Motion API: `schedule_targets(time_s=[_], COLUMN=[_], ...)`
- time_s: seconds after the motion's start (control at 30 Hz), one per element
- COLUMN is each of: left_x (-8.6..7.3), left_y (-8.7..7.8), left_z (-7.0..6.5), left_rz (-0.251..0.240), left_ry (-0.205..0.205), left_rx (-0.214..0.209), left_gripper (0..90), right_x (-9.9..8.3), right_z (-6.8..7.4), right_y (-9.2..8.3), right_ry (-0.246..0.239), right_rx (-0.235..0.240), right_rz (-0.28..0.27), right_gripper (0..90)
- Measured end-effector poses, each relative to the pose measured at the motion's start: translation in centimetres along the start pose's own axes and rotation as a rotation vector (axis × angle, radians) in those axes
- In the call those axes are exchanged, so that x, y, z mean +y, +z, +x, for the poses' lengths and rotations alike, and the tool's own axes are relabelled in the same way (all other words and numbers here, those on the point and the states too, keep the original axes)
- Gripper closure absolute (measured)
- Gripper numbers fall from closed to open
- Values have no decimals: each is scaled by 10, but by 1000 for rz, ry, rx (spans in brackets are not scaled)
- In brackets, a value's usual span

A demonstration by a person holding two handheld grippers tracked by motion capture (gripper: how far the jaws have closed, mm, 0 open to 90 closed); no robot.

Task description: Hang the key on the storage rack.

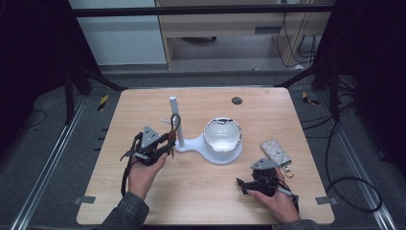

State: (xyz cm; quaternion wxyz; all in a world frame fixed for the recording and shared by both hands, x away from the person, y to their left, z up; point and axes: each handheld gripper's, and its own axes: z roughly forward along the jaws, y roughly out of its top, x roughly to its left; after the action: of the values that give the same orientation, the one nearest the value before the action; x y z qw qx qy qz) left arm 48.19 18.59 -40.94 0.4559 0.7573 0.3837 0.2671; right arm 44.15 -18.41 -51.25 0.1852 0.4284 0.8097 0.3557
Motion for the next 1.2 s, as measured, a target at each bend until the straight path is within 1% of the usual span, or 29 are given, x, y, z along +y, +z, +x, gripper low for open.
schedule_targets(time_s=[0.23, 0.67, 0.73, 0.77, 0.8, 0.83, 0.87, 1.0, 1.03, 1.1, 1.13, 1.2], left_x=[0, 0, 0, 0, 0, 0, -1, -3, -4, -6, -8, -14], left_y=[7, 17, 18, 18, 18, 18, 17, 13, 11, 9, 8, 6], left_z=[-1, 0, 0, 0, 0, 0, -1, -1, -1, 2, 3, 7], left_rz=[8, 7, 7, 7, 6, 8, 12, 22, 25, 51, 65, 93], left_ry=[-4, -17, -17, -18, -18, -16, -14, 0, -3, -1, -1, -2], left_rx=[6, 14, 16, 15, 16, 14, 8, 6, 2, -18, -23, -33], left_gripper=[654, 647, 603, 603, 568, 568, 552, 477, 461, 403, 384, 341], right_x=[0, 0, 0, 0, 0, 0, 0, -1, -1, 1, 2, 6], right_z=[0, 0, 0, 0, 0, 0, 0, -1, -1, -2, -3, -5], right_y=[0, 0, -1, -1, -1, -1, -1, -1, -1, -3, -5, -12], right_ry=[-3, -5, -3, -3, -5, -5, -6, -9, -9, -2, -4, -3], right_rx=[0, -3, -2, -2, -2, -2, -2, 1, 2, 8, 11, 1], right_rz=[-1, -1, 0, 0, -2, -2, -2, -2, 4, 21, 22, 13], right_gripper=[74, 74, 74, 74, 74, 74, 74, 73, 73, 72, 73, 83])
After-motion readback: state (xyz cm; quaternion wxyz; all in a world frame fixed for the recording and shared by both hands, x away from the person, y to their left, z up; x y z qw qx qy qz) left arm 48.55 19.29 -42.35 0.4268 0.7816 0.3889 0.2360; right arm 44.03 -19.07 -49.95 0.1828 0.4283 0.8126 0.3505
